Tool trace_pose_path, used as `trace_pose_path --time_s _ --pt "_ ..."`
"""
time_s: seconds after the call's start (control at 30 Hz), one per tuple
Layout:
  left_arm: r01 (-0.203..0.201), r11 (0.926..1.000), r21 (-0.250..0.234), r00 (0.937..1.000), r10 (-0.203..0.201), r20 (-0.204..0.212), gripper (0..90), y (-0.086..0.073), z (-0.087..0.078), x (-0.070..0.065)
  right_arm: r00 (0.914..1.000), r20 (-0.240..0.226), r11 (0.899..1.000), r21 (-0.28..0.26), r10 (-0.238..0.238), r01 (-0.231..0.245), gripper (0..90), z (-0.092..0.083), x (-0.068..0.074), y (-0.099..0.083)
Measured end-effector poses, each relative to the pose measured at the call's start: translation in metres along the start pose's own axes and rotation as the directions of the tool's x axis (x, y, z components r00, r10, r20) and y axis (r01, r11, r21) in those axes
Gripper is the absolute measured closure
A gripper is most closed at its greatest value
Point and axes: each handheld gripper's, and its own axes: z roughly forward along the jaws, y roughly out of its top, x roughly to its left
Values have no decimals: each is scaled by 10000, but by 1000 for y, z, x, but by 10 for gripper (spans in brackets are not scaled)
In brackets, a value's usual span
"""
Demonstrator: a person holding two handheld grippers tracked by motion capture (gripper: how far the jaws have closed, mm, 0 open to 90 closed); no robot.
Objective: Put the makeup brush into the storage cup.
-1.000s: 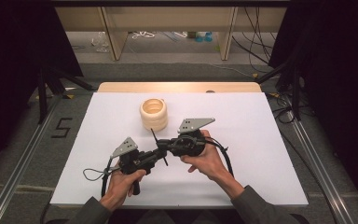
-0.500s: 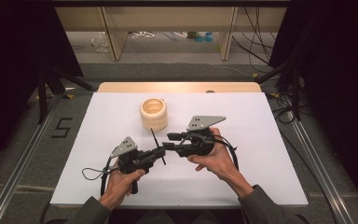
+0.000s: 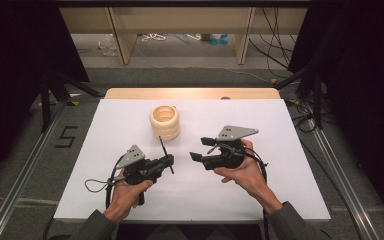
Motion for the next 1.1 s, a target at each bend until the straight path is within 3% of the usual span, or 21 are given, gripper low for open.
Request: trace_pose_path --time_s 0.2,0.3,0.5,0.6,0.63,0.93,0.97,1.1 --pt "-132 9999 -2 9997 132 -229 849 0 -2 2 9954 911 9995 -75 310 -304 236 -9 -6 -13" --pt "-99 9999 -33 9995 98 -314 849 1 -3 3 9923 1081 9981 -202 599 -581 232 -17 -10 -19" --pt "-91 9999 -88 9987 86 -496 848 2 -4 6 9829 1674 9965 -452 768 -702 231 -32 -15 -30" --pt "-99 9999 -85 9986 94 -517 848 3 -4 7 9815 1690 9951 -556 901 -818 220 -36 -16 -35" --pt "-170 9998 -63 9983 166 -560 849 4 -5 8 9778 1903 9954 -542 875 -785 214 -38 -16 -37" --pt "34 9999 -160 9955 -49 -945 849 10 -6 18 9711 2188 9954 -339 952 -900 197 -53 -14 -50" --pt "2 9998 -178 9947 -20 -1025 848 11 -6 19 9696 2315 9963 -510 798 -698 198 -53 -16 -51" --pt "52 9997 -243 9923 -82 -1234 848 15 -8 26 9649 2464 9951 -608 906 -779 200 -58 -16 -57"
